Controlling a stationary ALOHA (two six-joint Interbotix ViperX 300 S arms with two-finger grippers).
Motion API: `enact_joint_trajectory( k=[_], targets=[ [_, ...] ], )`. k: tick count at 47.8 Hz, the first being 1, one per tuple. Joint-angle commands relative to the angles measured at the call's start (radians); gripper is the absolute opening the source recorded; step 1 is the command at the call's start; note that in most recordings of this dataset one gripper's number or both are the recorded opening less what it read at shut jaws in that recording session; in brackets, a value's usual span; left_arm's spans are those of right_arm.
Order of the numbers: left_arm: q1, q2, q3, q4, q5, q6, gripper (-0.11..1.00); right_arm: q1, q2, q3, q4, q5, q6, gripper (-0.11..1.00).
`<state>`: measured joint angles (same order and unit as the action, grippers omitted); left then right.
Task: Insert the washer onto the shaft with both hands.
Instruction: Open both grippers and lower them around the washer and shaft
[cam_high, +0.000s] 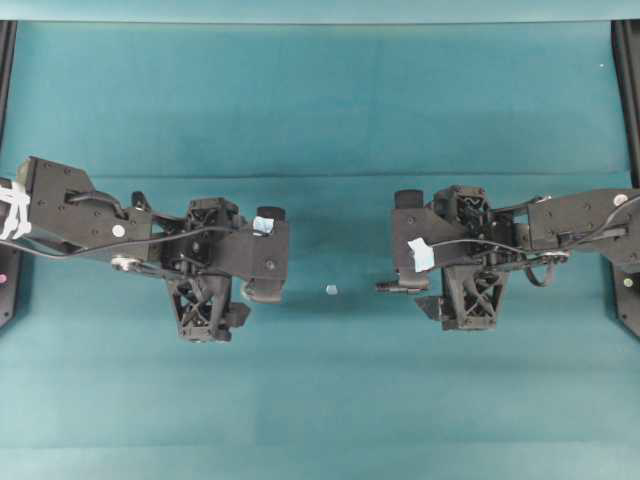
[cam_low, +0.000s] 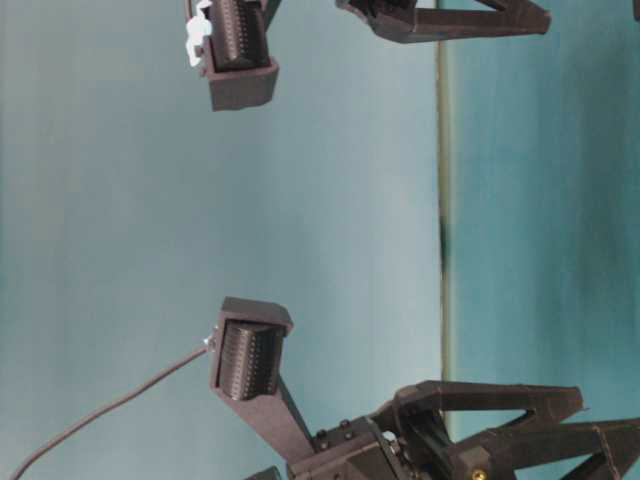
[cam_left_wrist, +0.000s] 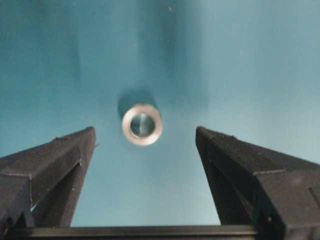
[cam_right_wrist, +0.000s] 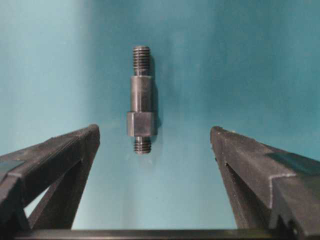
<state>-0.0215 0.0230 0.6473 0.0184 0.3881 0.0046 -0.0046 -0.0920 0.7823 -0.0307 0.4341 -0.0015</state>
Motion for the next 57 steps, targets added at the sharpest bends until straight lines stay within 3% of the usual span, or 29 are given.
enact_joint_trajectory(
  k=[1, 57],
  targets=[
    [-0.003, 0.0, -0.002, 0.002, -0.023, 0.003, 0.91, 0.0, 0.008, -0.012, -0.003, -0.006, 0.0, 0.76],
    [-0.002, 0.08, 0.014, 0.002, -0.092, 0.005, 0.91, -0.002, 0.12, 0.011, -0.003, -0.121, 0.0, 0.78]
  ],
)
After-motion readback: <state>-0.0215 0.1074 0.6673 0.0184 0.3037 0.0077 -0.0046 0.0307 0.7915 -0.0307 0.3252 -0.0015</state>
